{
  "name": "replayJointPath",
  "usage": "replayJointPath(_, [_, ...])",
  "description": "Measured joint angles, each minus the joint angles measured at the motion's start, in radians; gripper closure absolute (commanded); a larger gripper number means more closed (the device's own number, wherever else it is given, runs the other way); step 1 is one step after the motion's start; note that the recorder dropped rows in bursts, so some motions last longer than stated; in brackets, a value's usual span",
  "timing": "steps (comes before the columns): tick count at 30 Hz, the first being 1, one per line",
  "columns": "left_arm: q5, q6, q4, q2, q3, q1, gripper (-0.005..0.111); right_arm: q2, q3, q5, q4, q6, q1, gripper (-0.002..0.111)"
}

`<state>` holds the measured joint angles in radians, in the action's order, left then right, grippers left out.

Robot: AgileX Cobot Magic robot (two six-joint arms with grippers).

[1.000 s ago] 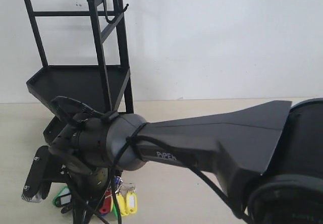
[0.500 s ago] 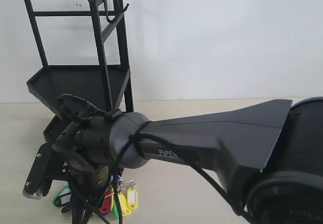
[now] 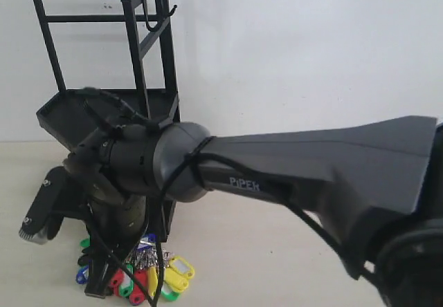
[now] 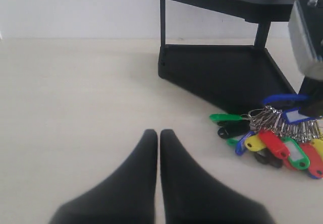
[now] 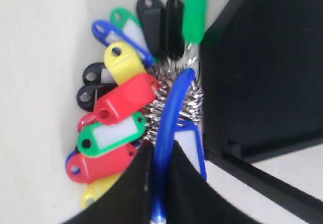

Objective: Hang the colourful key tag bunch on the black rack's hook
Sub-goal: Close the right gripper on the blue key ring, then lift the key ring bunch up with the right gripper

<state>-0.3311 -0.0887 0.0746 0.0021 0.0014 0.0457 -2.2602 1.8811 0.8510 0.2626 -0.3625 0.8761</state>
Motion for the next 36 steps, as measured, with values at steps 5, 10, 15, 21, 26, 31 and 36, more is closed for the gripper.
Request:
replayJointPath(5, [0.0, 0.0, 0.0, 0.0, 0.0, 0.0, 0.102, 0.07, 0.001, 0.052, -0.054, 0.078, 0.0, 0.108])
replayJointPath(10, [0.0, 0.0, 0.0, 0.0, 0.0, 0.0, 0.102, 0.13, 0.001, 0.1, -0.164, 0.164, 0.0, 0.108])
replayJointPath(15, [0.0, 0.0, 0.0, 0.0, 0.0, 0.0, 0.102, 0.201, 0.001, 0.131, -0.24, 0.237, 0.0, 0.108])
replayJointPath(21, [0.0, 0.0, 0.0, 0.0, 0.0, 0.0, 0.102, 0.284, 0.001, 0.219, -0.273, 0.263, 0.0, 0.108])
replayJointPath(26, [0.0, 0.0, 0.0, 0.0, 0.0, 0.0, 0.102, 0.357, 0.001, 0.304, -0.273, 0.272, -0.001, 0.108])
replayJointPath(31, [0.0, 0.0, 0.0, 0.0, 0.0, 0.0, 0.102, 0.437, 0.001, 0.368, -0.263, 0.274, -0.001, 0.108])
replayJointPath(36, [0.0, 0.0, 0.0, 0.0, 0.0, 0.0, 0.102, 0.537, 0.001, 0.375, -0.196, 0.31, -0.001, 0.108])
